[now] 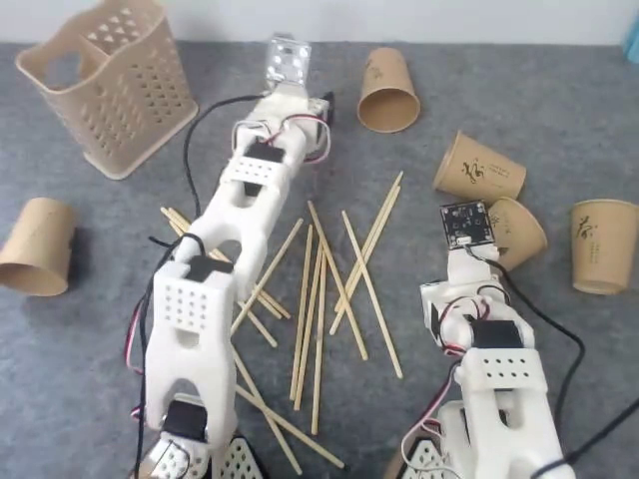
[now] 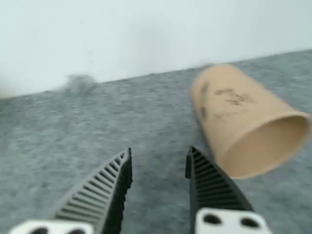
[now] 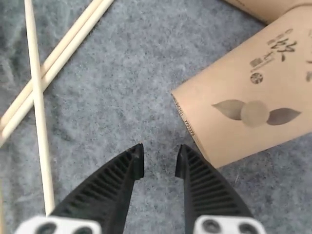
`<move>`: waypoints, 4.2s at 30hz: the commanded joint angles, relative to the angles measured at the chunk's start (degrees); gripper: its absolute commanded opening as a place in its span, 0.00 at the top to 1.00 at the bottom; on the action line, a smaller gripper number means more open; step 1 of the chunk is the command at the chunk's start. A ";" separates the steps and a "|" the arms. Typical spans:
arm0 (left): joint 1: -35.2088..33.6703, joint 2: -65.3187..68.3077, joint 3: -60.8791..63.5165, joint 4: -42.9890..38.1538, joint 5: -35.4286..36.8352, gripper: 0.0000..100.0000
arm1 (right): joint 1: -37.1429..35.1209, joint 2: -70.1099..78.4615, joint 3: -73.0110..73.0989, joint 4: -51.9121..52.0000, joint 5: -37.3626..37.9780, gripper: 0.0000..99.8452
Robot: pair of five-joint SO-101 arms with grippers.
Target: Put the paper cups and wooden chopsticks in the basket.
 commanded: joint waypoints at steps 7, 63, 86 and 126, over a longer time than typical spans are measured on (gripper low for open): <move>3.78 -6.42 12.88 -22.24 -2.20 0.83 | -0.48 -1.63 -0.35 -1.45 0.79 0.88; 5.10 20.40 -28.44 -0.09 -3.78 0.83 | -0.57 -1.19 -0.18 -2.33 0.79 0.88; 4.40 49.23 -69.85 5.45 -3.87 0.99 | -0.57 -1.36 -0.18 -1.19 0.79 0.88; -3.52 14.15 -78.73 90.20 -5.10 0.99 | -0.31 -1.71 1.41 -5.76 0.79 0.88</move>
